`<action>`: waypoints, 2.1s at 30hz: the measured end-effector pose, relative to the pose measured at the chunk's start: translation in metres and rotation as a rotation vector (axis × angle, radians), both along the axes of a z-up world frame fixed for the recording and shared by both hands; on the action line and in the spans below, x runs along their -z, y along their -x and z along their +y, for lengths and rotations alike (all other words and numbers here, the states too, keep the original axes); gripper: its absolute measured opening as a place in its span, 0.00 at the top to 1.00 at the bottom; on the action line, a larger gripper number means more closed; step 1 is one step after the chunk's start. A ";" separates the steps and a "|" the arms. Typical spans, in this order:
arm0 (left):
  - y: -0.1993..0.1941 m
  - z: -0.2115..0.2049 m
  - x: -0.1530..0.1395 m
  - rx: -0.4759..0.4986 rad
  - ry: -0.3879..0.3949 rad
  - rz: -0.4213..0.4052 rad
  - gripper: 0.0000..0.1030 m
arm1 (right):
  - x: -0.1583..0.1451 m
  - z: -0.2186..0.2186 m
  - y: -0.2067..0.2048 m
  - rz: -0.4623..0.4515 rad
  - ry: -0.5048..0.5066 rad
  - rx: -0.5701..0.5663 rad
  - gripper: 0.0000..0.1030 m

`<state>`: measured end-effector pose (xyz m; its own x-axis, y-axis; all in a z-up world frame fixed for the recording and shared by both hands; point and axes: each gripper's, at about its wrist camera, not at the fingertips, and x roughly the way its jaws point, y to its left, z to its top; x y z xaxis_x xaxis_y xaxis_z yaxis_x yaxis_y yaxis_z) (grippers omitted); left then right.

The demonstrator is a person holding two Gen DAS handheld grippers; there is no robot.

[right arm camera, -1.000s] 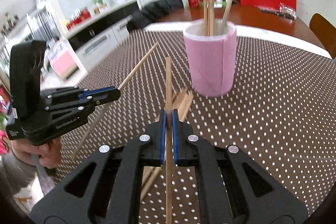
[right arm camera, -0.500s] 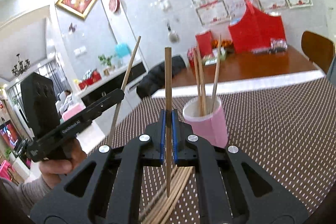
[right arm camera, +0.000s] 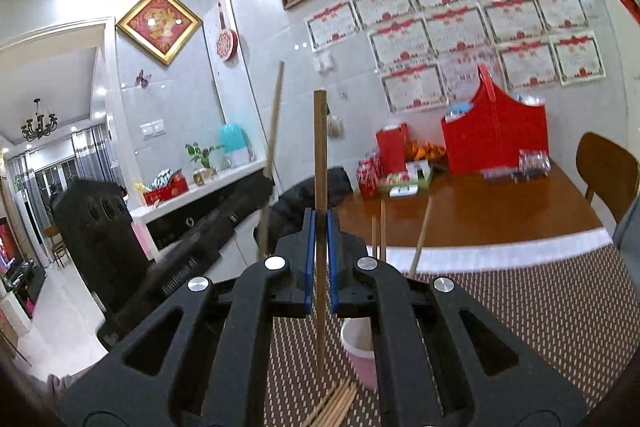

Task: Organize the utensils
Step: 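Lift both held chopsticks upright and carry them over the pink cup, then open both tools to release the chopsticks into the pink cup, then withdraw both tools from the cup and lower them toward the remaining chopsticks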

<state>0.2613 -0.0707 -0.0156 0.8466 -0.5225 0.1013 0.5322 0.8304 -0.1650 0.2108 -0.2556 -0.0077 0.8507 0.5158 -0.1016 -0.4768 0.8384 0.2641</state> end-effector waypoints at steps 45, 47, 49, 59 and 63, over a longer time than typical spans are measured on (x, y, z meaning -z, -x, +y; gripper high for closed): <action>-0.059 0.001 0.043 -0.150 -0.109 0.203 0.19 | 0.029 -0.027 -0.074 0.157 -0.049 0.143 0.06; -0.050 0.002 0.039 -0.191 -0.154 0.204 0.19 | 0.027 -0.029 -0.074 0.161 -0.059 0.143 0.06; -0.037 0.005 0.035 -0.224 -0.186 0.217 0.19 | 0.024 -0.029 -0.072 0.163 -0.054 0.149 0.06; 0.024 0.019 0.029 -0.280 -0.317 0.299 0.19 | 0.004 -0.016 -0.028 0.123 0.003 0.169 0.06; 0.041 0.026 0.029 -0.278 -0.334 0.319 0.19 | 0.011 -0.007 -0.011 0.155 0.072 0.186 0.06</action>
<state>0.2200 -0.0451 -0.0444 0.9192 -0.2344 -0.3165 0.2517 0.9677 0.0144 0.2222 -0.2631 -0.0191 0.9017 0.3386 -0.2689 -0.2711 0.9272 0.2586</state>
